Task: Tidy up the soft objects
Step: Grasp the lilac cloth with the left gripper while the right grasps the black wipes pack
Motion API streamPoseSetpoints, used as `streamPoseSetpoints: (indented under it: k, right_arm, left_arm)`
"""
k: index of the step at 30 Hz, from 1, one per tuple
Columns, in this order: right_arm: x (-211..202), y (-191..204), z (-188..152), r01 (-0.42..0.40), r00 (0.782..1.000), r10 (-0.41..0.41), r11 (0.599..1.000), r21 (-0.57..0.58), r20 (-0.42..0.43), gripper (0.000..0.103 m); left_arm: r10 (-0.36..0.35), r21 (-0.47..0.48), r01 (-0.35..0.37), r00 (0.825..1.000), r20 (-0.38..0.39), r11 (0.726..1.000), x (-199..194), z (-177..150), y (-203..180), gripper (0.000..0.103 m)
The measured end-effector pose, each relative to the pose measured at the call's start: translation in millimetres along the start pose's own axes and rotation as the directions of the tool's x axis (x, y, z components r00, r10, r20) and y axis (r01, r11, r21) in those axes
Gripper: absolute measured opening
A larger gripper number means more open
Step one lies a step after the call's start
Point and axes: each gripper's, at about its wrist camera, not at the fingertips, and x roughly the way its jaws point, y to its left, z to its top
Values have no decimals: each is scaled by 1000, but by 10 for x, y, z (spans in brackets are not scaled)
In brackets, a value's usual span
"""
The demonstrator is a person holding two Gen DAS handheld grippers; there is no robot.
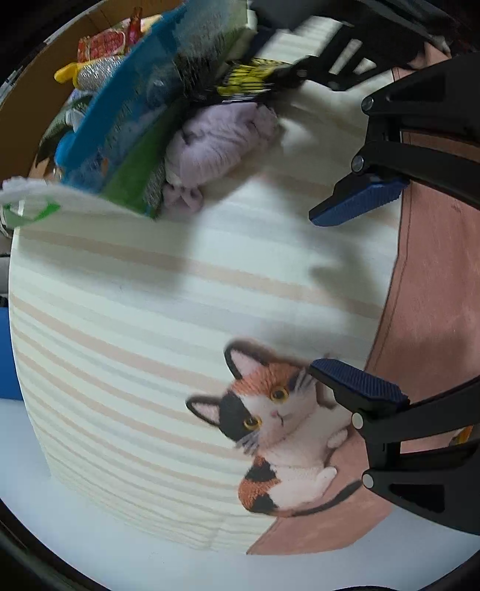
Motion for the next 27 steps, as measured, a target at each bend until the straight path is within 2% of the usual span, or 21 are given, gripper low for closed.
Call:
streamPoseSetpoints:
  k: [2, 5, 7, 8, 11, 12, 14, 16, 17, 18, 19, 20, 22, 23, 27]
  right_arm:
    - [-45, 8, -136, 22, 1000, -22, 1000, 5, -16, 35]
    - [-83, -69, -433, 38, 998, -36, 999, 32, -52, 32]
    - [-98, -191, -711, 43, 995, -35, 996, 82, -91, 32]
    - [-99, -243, -817, 43, 994, -31, 993, 106, -109, 32]
    - [-98, -385, -1076, 51, 987, -23, 983, 175, -158, 31]
    - [-102, -434, -1162, 53, 985, -19, 979, 198, -172, 31]
    - [-91, -501, -1261, 65, 981, -18, 970, 236, -194, 31]
    - [-71, -609, -1325, 81, 976, -24, 964, 255, -218, 31]
    - [-70, -631, -1346, 84, 974, -23, 961, 264, -225, 30]
    - [-72, -654, -1363, 82, 973, -17, 959, 272, -232, 30]
    - [-85, -700, -1377, 78, 971, -9, 957, 279, -240, 30]
    - [-54, -716, -1260, 72, 969, 0, 956, 283, -246, 30]
    - [-72, -826, -1379, 59, 966, 21, 953, 299, -258, 30]
    - [-41, -808, -1270, 52, 963, 33, 951, 306, -266, 30]
    - [-13, -848, -1248, 2, 948, 119, 924, 383, -294, 29]
  left_arm:
    - [-33, -8, 33, 999, -4, 999, -8, 64, -54, 73]
    - [-129, -44, 128, 991, -21, 991, 22, 180, -175, 73]
    - [-225, -104, 221, 974, -30, 970, 91, 269, -241, 73]
    - [-279, -143, 272, 960, -35, 952, 144, 309, -272, 73]
    - [-375, -240, 358, 926, -29, 902, 302, 380, -357, 73]
    - [-389, -267, 370, 921, -22, 890, 358, 395, -391, 73]
    - [-398, -302, 374, 917, -17, 877, 469, 414, -466, 72]
    - [-366, -303, 360, 930, 39, 883, 430, 424, -530, 71]
    - [-357, -293, 356, 933, 53, 887, 411, 434, -569, 59]
    - [-343, -285, 341, 938, 43, 896, 426, 429, -583, 55]
    - [-322, -281, 325, 945, 59, 903, 404, 419, -585, 42]
    - [-320, -278, 323, 946, 57, 905, 406, 410, -586, 39]
    - [-324, -278, 331, 943, 72, 902, 400, 378, -534, 35]
    - [-328, -282, 336, 942, 76, 899, 402, 346, -499, 31]
    - [-322, -282, 328, 944, 66, 902, 395, 179, -323, 30]
